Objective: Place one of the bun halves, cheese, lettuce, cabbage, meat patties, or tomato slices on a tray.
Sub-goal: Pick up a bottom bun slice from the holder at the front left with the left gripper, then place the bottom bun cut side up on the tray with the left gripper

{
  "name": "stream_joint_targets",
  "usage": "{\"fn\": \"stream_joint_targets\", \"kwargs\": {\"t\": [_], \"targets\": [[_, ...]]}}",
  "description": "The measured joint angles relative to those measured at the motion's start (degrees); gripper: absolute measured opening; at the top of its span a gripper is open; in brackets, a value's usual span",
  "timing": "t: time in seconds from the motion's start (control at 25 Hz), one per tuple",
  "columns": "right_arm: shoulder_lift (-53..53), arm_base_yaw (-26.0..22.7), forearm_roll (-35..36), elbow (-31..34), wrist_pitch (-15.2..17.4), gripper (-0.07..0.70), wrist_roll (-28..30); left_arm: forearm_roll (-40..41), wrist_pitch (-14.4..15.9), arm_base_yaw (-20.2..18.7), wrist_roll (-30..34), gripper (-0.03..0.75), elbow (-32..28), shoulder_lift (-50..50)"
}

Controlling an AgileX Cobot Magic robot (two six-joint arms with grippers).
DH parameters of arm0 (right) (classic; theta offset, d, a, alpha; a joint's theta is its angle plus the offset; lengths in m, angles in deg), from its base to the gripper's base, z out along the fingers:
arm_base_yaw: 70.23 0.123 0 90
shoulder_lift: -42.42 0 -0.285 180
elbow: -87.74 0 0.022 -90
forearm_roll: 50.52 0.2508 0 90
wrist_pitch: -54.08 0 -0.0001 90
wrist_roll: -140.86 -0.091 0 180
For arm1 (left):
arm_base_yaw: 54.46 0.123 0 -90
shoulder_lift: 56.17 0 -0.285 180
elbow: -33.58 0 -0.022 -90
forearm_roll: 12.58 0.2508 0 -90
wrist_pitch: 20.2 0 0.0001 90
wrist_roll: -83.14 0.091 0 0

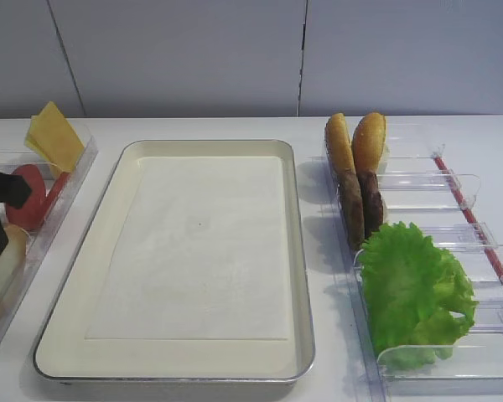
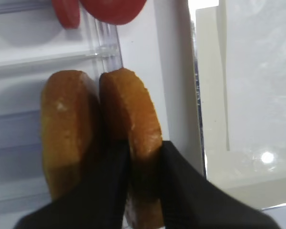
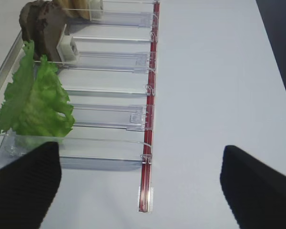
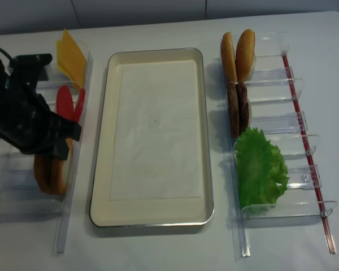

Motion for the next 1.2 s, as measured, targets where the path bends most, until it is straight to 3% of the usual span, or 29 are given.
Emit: {"fn": "stream_joint_targets", "kwargs": {"t": [0.6,0.8,0.96,1.2], "targets": [[0.0,0.0,0.0,0.0,0.13,0.693,0.0,1.15,6.42,0.0,-1.81,0.117,7.14,-2.95],[0.0,0.0,0.0,0.0,0.13,0.693,0.0,-0.57,6.93,0.0,-1.9,0.116,7.75,-4.79],[0.0,0.0,0.0,0.0,0.13,0.693,0.0,-6.89,5.0,0.0,-1.39,0.116,7.75,-5.39],[0.0,0.0,0.0,0.0,0.13,0.693,0.0,-17.93,-0.53,-0.98,1.53,0.116,5.93,-5.39]]}}
